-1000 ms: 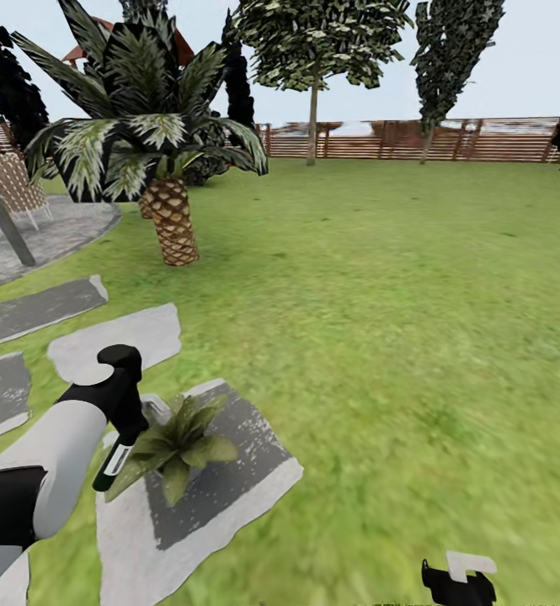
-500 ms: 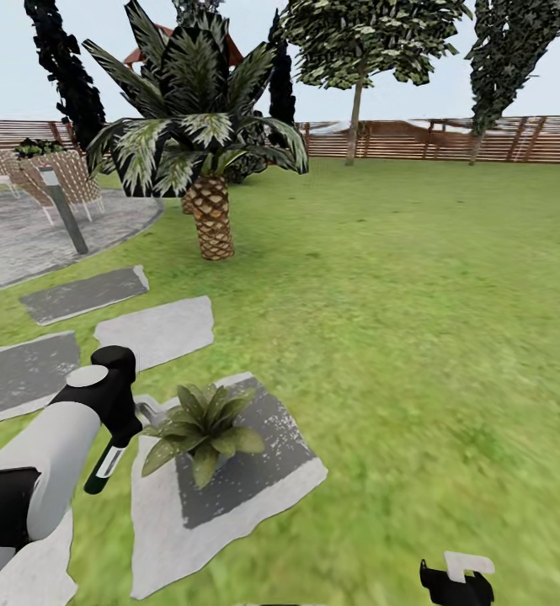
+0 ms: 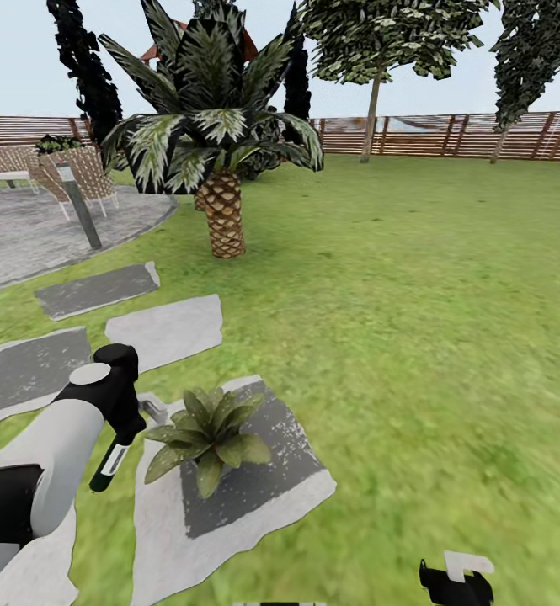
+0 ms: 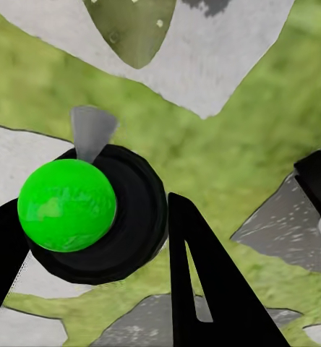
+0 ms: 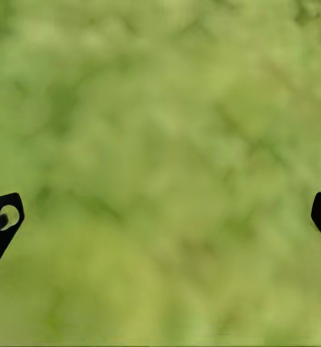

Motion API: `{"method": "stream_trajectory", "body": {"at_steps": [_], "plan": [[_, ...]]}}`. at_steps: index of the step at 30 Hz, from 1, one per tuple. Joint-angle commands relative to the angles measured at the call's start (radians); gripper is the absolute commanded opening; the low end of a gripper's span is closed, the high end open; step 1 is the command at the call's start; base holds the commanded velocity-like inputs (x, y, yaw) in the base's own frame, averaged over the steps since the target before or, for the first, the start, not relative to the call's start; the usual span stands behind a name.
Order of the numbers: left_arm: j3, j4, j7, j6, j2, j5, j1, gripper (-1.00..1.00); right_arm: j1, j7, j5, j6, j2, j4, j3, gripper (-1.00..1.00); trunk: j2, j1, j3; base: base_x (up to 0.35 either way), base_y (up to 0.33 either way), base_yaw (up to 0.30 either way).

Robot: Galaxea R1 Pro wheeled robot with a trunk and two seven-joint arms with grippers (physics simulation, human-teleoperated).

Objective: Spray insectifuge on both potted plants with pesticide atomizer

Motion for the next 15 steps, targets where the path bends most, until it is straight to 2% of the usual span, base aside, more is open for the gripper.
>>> {"method": "stream_trajectory", "body": {"at_steps": [1,13,15], "plan": [[0.005,-0.001,-0.008,0.009,-0.001,-0.011,0.0,-1.0,-0.001,-0.004,0.011,-0.002,0.0,0.002,-0.007,1.0,0.0,0.0,-0.001,0.234,-0.185,0.001],[0.004,0.004,-0.008,0.009,-0.007,-0.012,0.006,-1.0,-0.001,-0.004,0.011,-0.002,0.0,0.002,-0.007,1.0,0.0,0.0,-0.001,0.031,-0.277,0.016],[0.002,0.003,-0.008,0.009,-0.007,-0.012,0.006,-1.0,-0.001,-0.004,0.011,-0.002,0.0,0.002,-0.007,1.0,0.0,0.0,-0.001,0.074,-0.286,0.169]]}}
